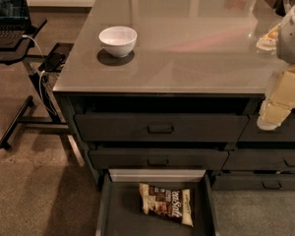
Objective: Pick brown chip bag from bottom drawer and place on counter
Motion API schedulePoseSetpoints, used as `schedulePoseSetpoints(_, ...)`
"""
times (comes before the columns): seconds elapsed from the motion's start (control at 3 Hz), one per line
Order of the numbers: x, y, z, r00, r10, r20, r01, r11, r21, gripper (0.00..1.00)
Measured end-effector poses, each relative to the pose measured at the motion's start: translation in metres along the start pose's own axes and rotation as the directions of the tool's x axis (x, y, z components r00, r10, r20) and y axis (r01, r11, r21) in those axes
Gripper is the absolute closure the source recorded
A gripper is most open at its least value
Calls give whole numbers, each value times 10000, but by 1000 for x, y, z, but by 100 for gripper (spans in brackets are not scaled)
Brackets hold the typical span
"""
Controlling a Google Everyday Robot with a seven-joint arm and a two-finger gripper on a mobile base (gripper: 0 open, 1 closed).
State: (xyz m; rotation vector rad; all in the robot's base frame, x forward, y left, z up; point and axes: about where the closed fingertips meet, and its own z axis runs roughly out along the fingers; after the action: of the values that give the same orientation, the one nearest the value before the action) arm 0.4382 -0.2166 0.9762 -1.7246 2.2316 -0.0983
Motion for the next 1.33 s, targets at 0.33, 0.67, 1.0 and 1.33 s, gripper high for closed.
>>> schedulePoseSetpoints(0.33, 0, 0, 0, 10000, -2, 9, 2, 10000, 12, 0)
schedulePoseSetpoints(0.67, 3, 6, 12, 10000, 9, 76, -7, 9998, -197, 0)
schedulePoseSetpoints(1.0, 15, 28, 49, 9988, -72, 488, 110, 9970, -766, 0)
schedulePoseSetpoints(1.33, 35, 53, 96, 9917, -97, 1283, 264, 9913, -1288, 0)
